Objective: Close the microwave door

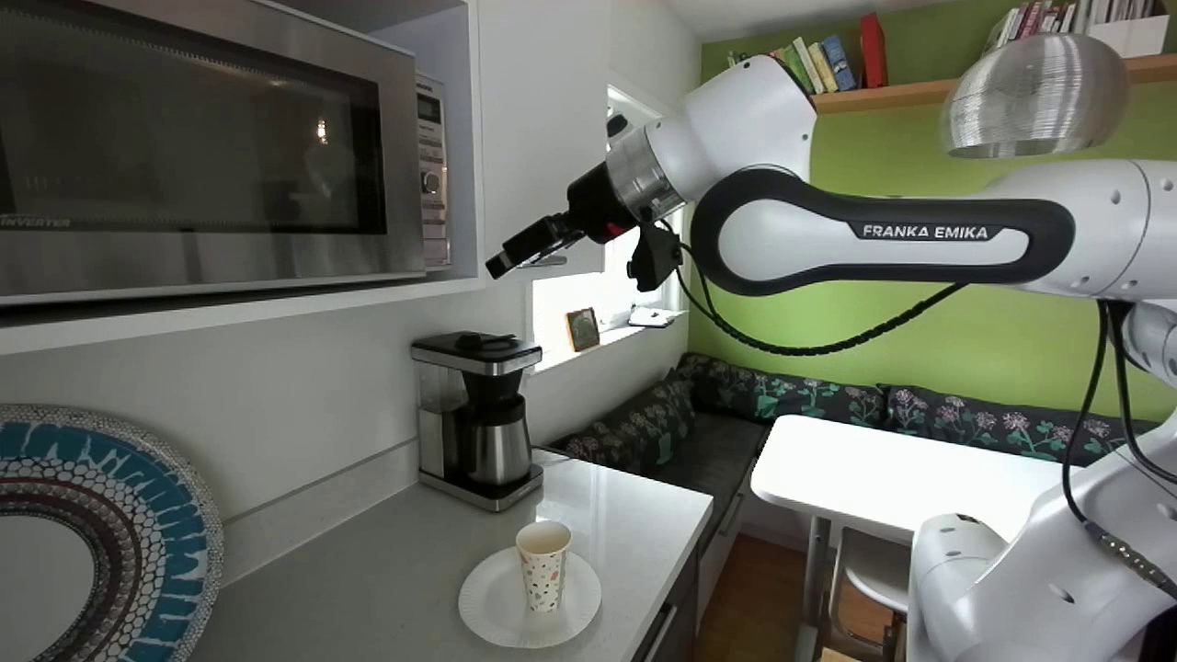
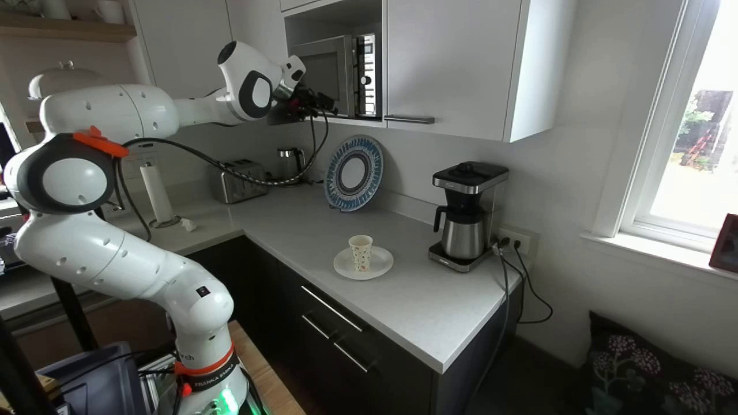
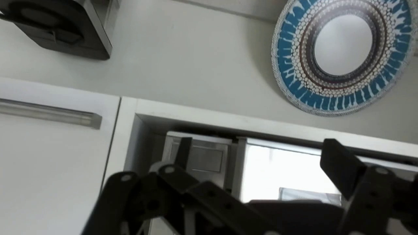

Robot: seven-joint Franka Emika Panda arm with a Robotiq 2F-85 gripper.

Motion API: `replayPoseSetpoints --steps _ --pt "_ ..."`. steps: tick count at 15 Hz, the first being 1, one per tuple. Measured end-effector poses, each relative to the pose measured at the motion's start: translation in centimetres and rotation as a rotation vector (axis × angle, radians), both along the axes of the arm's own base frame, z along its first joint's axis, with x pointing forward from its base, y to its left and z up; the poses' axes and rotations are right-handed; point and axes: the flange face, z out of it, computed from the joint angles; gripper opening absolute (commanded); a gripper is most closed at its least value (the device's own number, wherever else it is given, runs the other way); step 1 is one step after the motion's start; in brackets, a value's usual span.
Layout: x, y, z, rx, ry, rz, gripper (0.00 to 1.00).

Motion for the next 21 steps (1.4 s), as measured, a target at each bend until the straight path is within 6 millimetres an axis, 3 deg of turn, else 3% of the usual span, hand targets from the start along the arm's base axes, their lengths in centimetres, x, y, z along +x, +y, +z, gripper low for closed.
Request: replayPoseSetpoints --steps 6,15,21 --pt "2.8 2.4 0.7 0.036 -0.050 0.063 1.00" --pt "2.9 2.5 1.2 0.038 -0.058 0.066 1.00" --pt "2.2 2.7 4.7 0.033 -0.132 0.051 1.00"
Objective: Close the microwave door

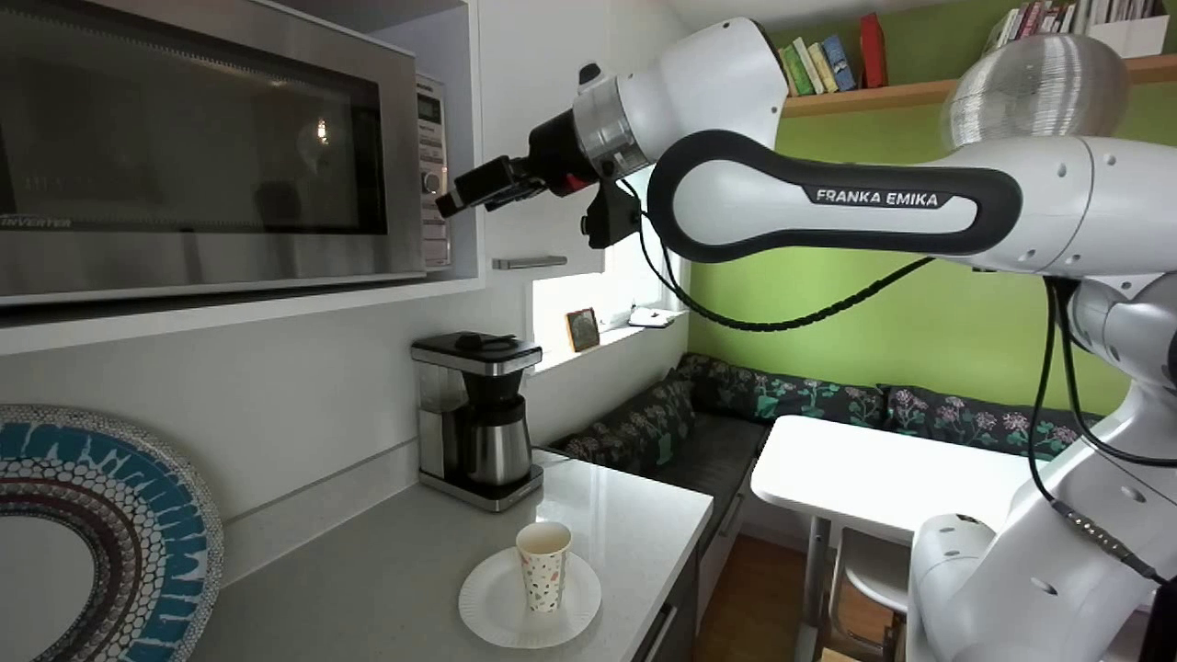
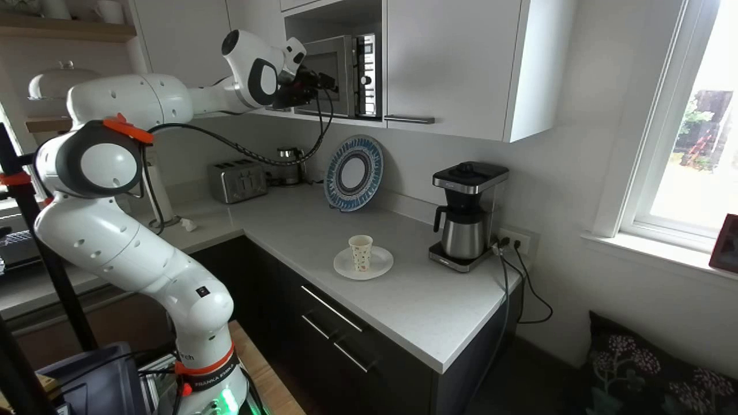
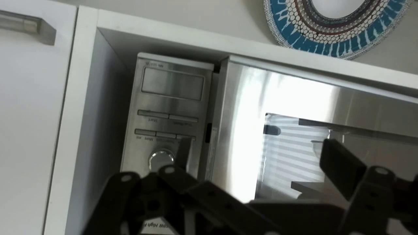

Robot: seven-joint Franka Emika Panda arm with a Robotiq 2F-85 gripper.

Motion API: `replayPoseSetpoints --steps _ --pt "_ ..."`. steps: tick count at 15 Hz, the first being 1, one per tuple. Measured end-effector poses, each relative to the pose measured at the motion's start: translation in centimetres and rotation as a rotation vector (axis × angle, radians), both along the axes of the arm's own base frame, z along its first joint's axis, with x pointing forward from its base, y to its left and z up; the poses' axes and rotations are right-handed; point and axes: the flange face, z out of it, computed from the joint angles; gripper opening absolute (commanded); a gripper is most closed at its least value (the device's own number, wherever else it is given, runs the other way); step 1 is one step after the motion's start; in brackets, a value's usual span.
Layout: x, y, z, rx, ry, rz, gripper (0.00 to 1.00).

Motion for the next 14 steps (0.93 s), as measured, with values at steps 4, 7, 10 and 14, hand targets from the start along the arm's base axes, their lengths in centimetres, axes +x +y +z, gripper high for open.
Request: replayPoseSetpoints --steps 4,7,10,14 --pt "0.8 0.4 1.2 -0.007 -0.024 -0.018 0.68" --pt "1.9 1.2 1.4 -0.003 -0.025 -0.033 0.43" --pt "2.9 2.2 1.4 -0.001 -0.028 -0.045 0.21" --pt "3.9 2.9 1.6 -0.028 -0.050 -0.079 0.00"
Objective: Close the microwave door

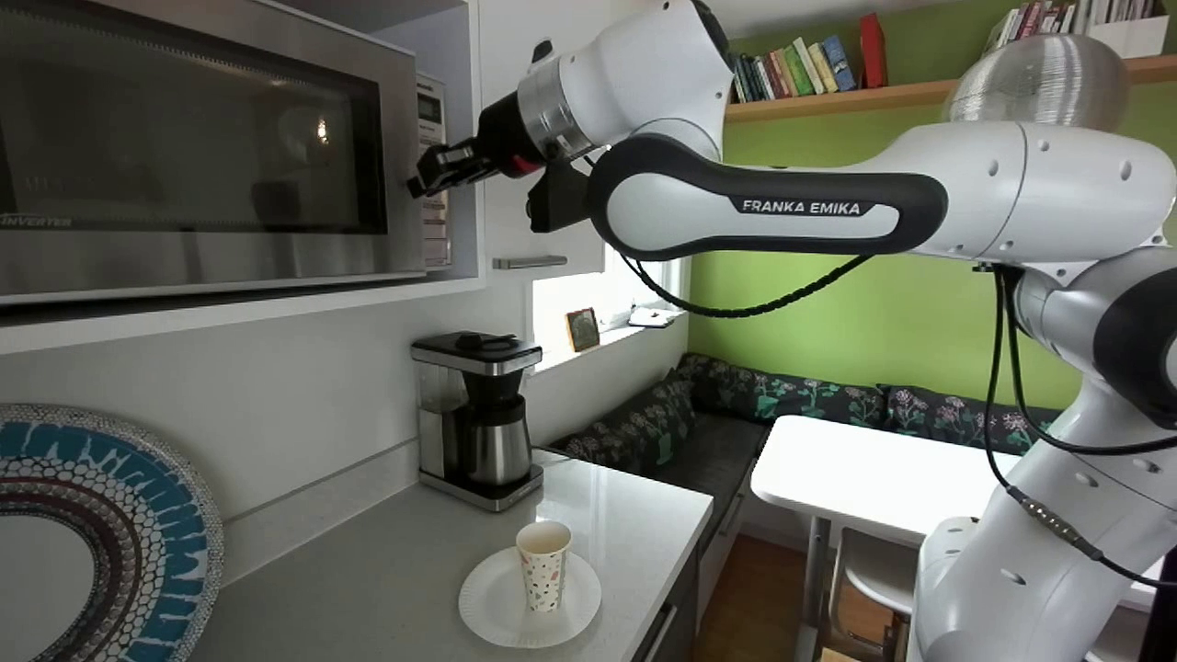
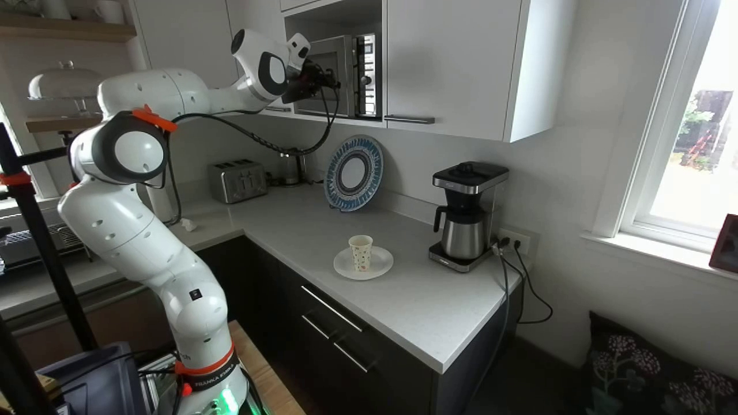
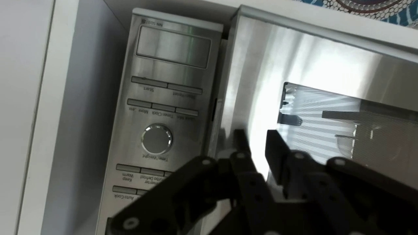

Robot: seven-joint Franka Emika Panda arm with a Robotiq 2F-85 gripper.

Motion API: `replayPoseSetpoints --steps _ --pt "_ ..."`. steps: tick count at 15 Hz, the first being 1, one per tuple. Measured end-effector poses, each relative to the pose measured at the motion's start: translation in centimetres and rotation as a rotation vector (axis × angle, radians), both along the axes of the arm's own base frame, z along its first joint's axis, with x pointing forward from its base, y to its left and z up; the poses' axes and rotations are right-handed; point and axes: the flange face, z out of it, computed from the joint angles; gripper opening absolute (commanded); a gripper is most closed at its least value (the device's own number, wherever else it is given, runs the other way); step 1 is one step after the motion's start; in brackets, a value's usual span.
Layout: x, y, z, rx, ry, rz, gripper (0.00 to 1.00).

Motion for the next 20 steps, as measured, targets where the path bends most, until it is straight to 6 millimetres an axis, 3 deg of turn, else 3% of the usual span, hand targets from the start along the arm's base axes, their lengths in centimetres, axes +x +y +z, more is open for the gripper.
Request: replayPoseSetpoints --steps 13,20 --pt "4.2 1.0 -0.6 0.023 -0.097 -0.113 0.00" --pt "4.6 1.9 -1.3 0.021 -0.135 -0.159 0.00"
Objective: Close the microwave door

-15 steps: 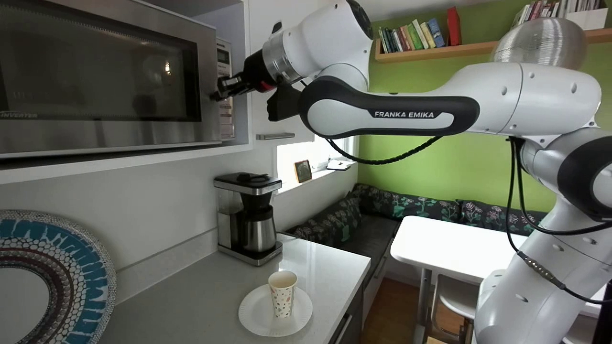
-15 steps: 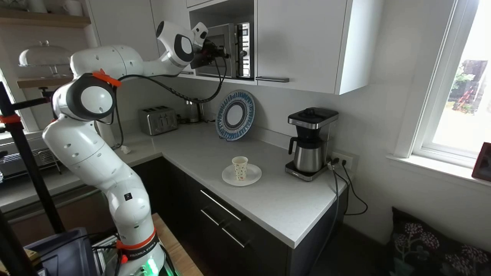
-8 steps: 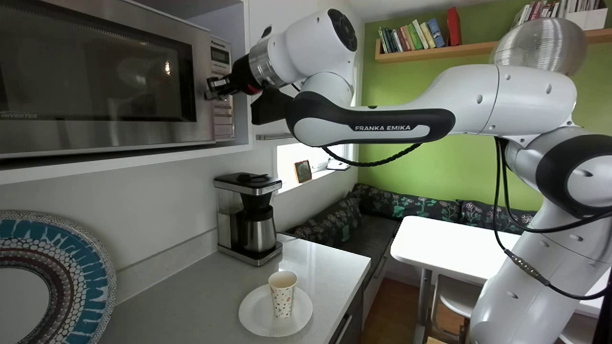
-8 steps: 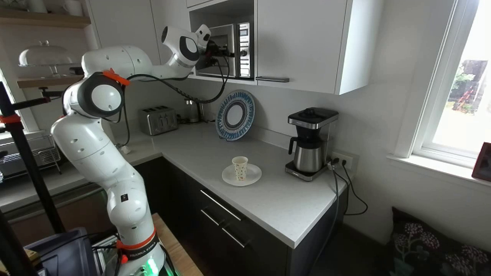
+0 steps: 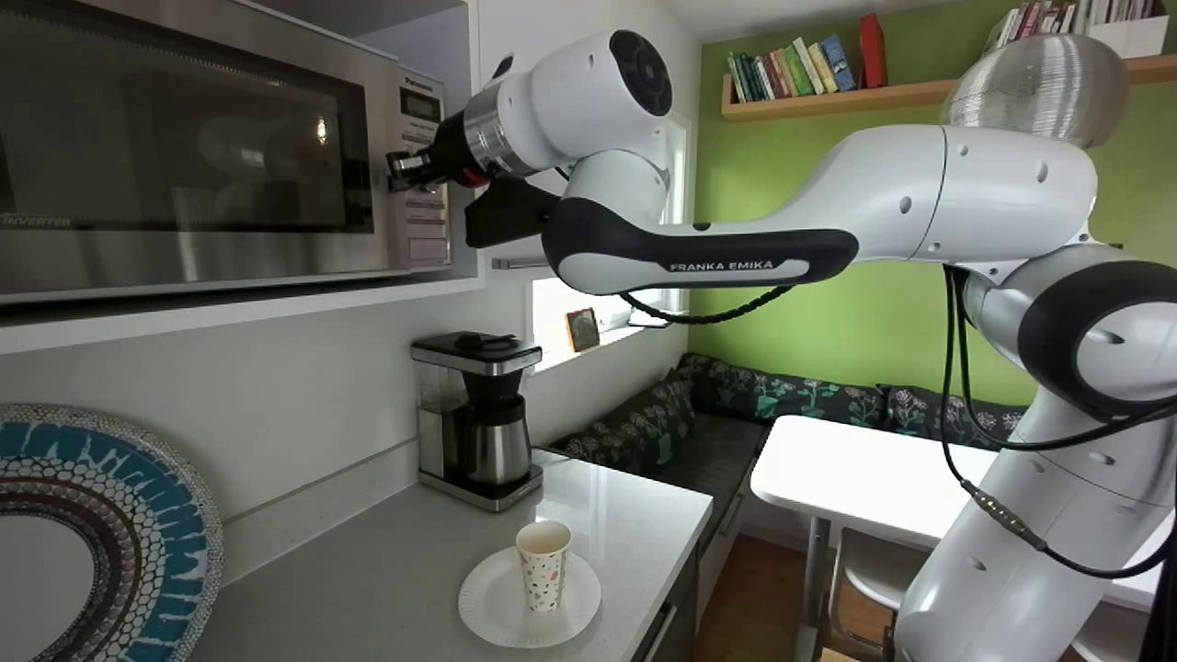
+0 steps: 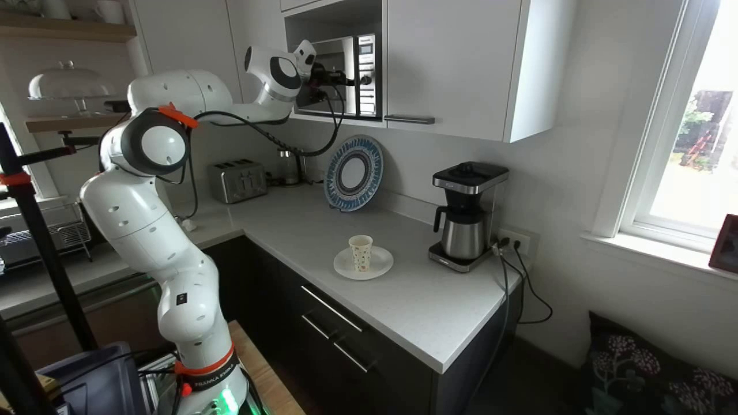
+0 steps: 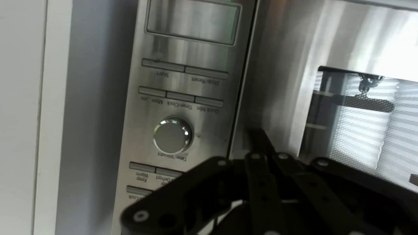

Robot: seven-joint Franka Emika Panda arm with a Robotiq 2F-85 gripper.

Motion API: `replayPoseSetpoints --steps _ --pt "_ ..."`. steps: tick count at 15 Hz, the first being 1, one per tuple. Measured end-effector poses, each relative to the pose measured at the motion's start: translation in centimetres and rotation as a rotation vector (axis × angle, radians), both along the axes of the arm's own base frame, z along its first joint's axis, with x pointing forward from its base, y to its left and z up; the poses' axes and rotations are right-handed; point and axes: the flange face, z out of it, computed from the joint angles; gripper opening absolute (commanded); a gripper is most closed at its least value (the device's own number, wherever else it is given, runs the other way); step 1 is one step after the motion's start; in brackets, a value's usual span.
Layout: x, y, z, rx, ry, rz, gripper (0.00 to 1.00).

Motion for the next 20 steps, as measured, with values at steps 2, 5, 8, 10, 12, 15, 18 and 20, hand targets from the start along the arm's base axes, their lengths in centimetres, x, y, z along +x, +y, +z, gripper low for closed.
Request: replayPoseSetpoints --steps 2,5,8,10,12,15,18,20 --pt "0.1 0.2 -0.2 0.004 -0.009 -0.010 0.00" --pt "0.3 0.4 -0.4 0.007 -0.020 -0.021 0.00" --pt "1.3 0.2 -0.5 0.026 -0.032 -0.010 0.00" --pt "1.6 0.1 -0.7 0.038 -0.034 -0.009 0.00" --pt "1.6 0.1 -0.7 0.044 -0.035 -0.011 0.00" --pt "1.4 0.2 -0.6 0.044 -0.036 -0.011 0.32" --pt "1.2 0.2 0.3 0.050 -0.033 0.004 0.55" --pt "0.8 -0.1 1.4 0.052 -0.011 0.020 0.69"
